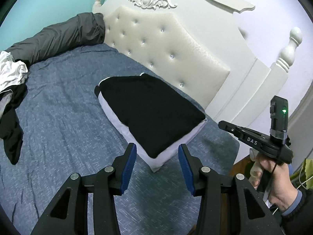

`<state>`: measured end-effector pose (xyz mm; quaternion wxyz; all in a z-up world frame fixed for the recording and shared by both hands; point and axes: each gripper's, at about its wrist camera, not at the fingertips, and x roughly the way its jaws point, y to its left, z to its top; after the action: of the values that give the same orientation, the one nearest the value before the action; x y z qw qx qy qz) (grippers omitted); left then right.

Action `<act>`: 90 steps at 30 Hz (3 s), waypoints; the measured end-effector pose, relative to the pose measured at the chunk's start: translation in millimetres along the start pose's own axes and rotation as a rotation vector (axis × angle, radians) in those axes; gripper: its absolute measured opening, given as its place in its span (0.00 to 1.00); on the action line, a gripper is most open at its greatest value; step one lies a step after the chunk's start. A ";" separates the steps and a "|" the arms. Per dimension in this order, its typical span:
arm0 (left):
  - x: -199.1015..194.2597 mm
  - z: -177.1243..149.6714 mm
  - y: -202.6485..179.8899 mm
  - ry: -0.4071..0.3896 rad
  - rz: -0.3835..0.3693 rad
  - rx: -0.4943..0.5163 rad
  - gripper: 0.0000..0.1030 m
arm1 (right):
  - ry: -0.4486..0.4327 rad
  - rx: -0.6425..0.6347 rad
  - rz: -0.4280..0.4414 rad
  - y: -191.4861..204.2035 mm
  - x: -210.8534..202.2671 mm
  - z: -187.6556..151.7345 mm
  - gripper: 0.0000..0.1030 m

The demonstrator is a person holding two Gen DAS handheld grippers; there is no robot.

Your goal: Fold clothes

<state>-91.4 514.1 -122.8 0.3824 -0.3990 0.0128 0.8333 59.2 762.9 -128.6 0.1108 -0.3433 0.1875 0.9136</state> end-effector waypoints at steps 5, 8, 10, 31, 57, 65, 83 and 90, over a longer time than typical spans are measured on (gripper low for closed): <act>-15.0 -2.8 -5.9 -0.019 -0.005 0.004 0.51 | -0.027 -0.012 -0.031 16.2 -27.2 -2.3 0.02; -23.8 -5.1 -9.1 -0.029 -0.012 0.007 0.53 | -0.028 -0.015 -0.066 23.7 -39.9 -4.9 0.02; -30.0 -6.7 -10.9 -0.035 -0.016 0.009 0.54 | -0.024 -0.006 -0.081 27.7 -47.7 -6.8 0.02; -105.4 -26.5 -36.6 -0.108 -0.024 0.047 0.67 | -0.072 0.024 -0.129 70.2 -132.3 -34.5 0.07; -172.2 -56.0 -52.9 -0.174 -0.001 0.074 0.90 | -0.133 0.018 -0.126 119.8 -199.9 -63.5 0.62; -186.8 -62.9 -48.1 -0.190 0.039 0.077 1.00 | -0.167 0.046 -0.149 130.7 -213.9 -75.7 0.78; -213.0 -78.1 -45.8 -0.206 0.063 0.085 1.00 | -0.249 0.019 -0.177 159.0 -241.5 -95.8 0.94; -215.8 -86.7 -46.6 -0.195 0.057 0.089 1.00 | -0.264 0.004 -0.171 168.1 -251.6 -104.8 0.95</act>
<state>79.6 383.5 -23.1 0.3753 -0.2981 0.0236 0.8773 251.1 548.4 11.7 0.2125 -0.2347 0.1431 0.9377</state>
